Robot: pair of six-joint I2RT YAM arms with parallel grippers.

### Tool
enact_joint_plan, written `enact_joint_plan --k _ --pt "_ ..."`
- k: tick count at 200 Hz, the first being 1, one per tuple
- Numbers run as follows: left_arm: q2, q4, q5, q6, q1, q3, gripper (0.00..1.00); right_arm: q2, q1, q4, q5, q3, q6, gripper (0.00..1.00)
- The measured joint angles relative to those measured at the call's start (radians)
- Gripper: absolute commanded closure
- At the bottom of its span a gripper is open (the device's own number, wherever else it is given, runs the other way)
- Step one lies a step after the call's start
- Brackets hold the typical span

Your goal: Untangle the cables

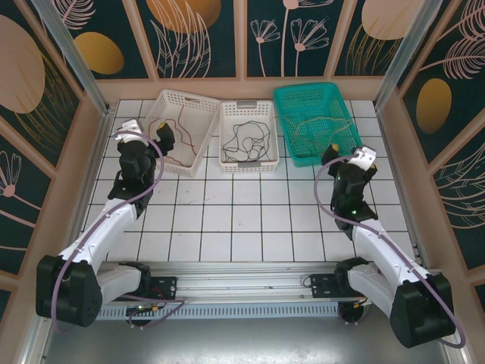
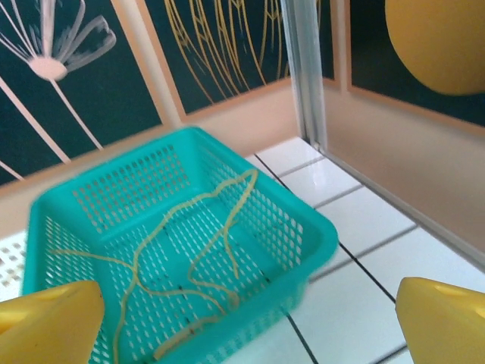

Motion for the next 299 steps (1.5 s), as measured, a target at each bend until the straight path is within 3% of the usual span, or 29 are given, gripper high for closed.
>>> enact_joint_plan --k 28,68,142,178,250,299 --pt "0.023 0.024 -0.017 0.013 -0.002 0.000 0.02 0.039 -0.040 0.206 -0.090 -0.132 -0.113 0.01" --pt "0.035 0.039 -0.027 0.025 -0.002 -0.007 0.01 0.205 -0.110 0.394 -0.237 -0.156 -0.192 0.01" --pt "0.048 0.053 -0.041 0.043 -0.009 -0.018 0.02 0.431 -0.229 0.628 -0.332 -0.195 -0.204 0.01" --pt "0.058 0.064 -0.042 0.048 -0.011 -0.021 0.02 0.563 -0.242 0.779 -0.377 -0.231 -0.205 0.01" --pt "0.127 0.097 -0.051 0.051 -0.028 -0.075 0.02 0.606 -0.258 0.826 -0.388 -0.231 -0.182 0.01" --pt "0.098 0.066 -0.148 0.109 -0.028 -0.167 0.01 0.606 -0.258 0.829 -0.388 -0.231 -0.181 0.01"
